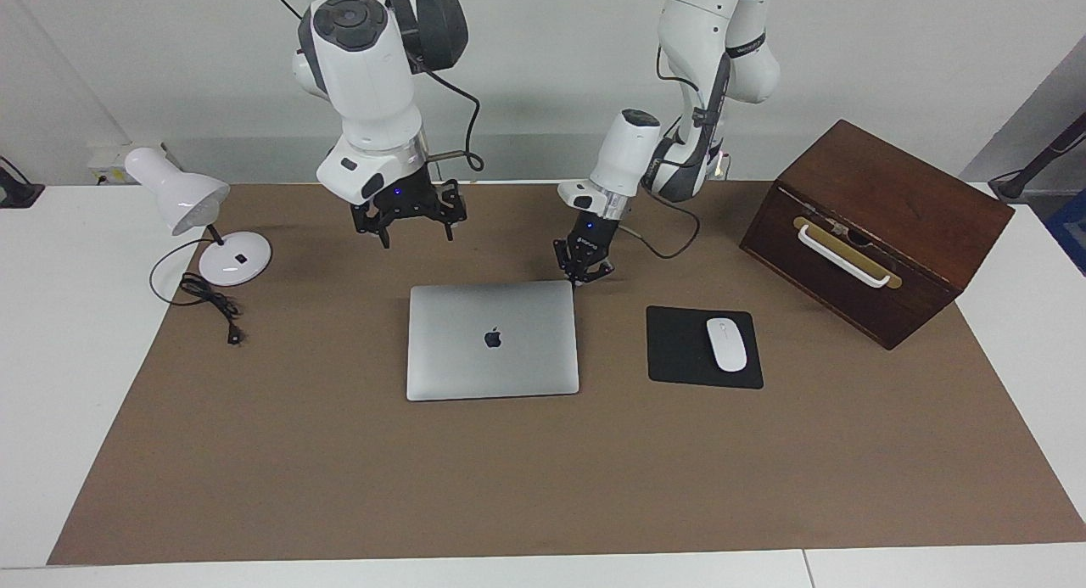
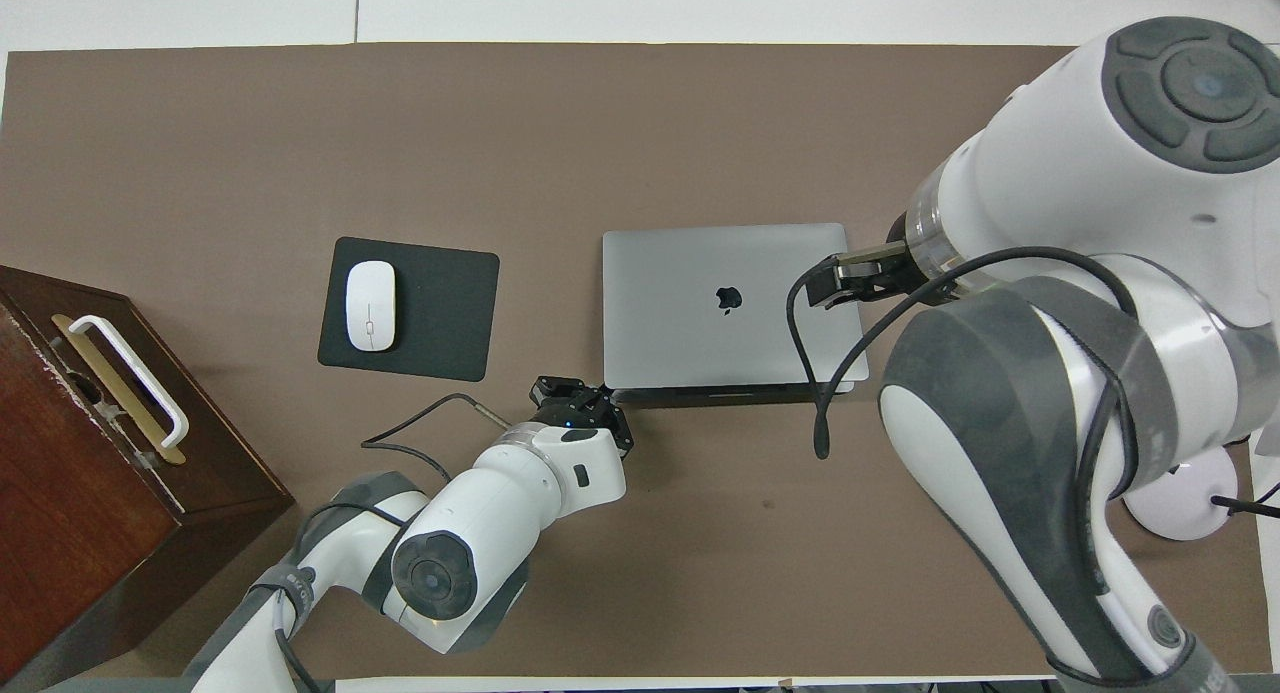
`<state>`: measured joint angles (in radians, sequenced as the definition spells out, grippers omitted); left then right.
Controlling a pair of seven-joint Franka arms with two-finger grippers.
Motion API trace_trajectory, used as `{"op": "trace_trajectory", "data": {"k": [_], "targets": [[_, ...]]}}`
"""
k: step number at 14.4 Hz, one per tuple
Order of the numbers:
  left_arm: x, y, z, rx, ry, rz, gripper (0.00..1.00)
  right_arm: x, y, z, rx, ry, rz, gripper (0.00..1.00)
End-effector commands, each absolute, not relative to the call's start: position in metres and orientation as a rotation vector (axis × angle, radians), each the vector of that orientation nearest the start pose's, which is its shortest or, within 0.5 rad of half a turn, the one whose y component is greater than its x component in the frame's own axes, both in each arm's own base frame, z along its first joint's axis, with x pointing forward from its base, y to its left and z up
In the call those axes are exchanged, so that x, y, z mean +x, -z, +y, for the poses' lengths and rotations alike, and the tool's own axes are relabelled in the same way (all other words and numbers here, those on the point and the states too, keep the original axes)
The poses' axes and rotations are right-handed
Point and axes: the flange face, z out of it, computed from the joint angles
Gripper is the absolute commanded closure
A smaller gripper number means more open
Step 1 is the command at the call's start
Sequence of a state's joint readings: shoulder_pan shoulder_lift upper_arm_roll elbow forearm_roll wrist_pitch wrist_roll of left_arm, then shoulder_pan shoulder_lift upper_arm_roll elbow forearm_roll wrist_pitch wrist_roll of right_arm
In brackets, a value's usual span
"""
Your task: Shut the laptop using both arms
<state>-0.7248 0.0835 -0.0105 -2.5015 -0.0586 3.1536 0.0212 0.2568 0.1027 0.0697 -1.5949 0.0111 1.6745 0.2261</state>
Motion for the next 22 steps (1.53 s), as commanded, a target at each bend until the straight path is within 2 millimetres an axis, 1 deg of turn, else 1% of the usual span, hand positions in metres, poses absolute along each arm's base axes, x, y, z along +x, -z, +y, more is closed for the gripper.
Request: {"op": "trace_trajectory", "data": {"k": [1,3,4,5,6,8,9,10,11,14,15,16,17,18,20,22], "targets": [[0.377,-0.346,-0.328,-3.057,0.809,1.084,1.0,0.553,-0.571,0.179,-3.141,-0.036,-0.113,0.0],[0.376,-0.356,-0.327,-3.064,0.786,1.076,1.0,0.548,-0.577,0.175,-3.145,-0.05,-0.109,0.0],[0.376,-0.363,-0.326,-3.066,0.768,1.075,1.0,0.544,-0.583,0.174,-3.142,-0.036,-0.111,0.0],[0.377,-0.37,-0.323,-3.07,0.746,1.065,1.0,0.541,-0.584,0.169,-3.145,-0.038,-0.099,0.0],[0.381,-0.379,-0.321,-3.075,0.719,1.053,1.0,0.537,-0.587,0.168,-3.146,-0.035,-0.102,0.0],[0.386,-0.404,-0.318,-3.083,0.654,1.04,1.0,0.533,-0.592,0.157,-3.149,-0.048,-0.109,0.0],[0.393,-0.421,-0.311,-3.089,0.631,1.015,1.0,0.53,-0.596,0.155,-3.149,-0.051,-0.128,0.0],[0.401,-0.433,-0.302,-3.096,0.591,0.982,1.0,0.526,-0.602,0.153,-3.147,-0.044,-0.149,0.0],[0.404,-0.449,-0.299,-3.098,0.566,0.973,1.0,0.523,-0.604,0.151,-3.149,-0.053,-0.147,0.0],[0.415,-0.485,-0.286,-3.106,0.524,0.935,1.0,0.523,-0.609,0.131,-3.15,-0.061,-0.133,0.0],[0.418,-0.495,-0.28,-3.11,0.515,0.915,1.0,0.524,-0.61,0.129,-3.152,-0.067,-0.138,0.0],[0.423,-0.507,-0.272,-3.114,0.5,0.891,1.0,0.526,-0.61,0.123,-3.149,-0.064,-0.116,0.0],[0.428,-0.52,-0.262,-3.116,0.482,0.872,1.0,0.529,-0.608,0.112,-3.134,-0.071,-0.067,0.0],[0.434,-0.532,-0.251,-3.114,0.463,0.86,1.0,0.53,-0.604,0.105,-3.129,-0.084,-0.052,0.0],[0.446,-0.552,-0.228,-3.108,0.413,0.839,1.0,0.531,-0.602,0.103,-3.124,-0.082,-0.053,0.0],[0.457,-0.568,-0.203,-3.101,0.379,0.82,1.0,0.533,-0.602,0.098,-3.122,-0.066,-0.034,0.0]]}}
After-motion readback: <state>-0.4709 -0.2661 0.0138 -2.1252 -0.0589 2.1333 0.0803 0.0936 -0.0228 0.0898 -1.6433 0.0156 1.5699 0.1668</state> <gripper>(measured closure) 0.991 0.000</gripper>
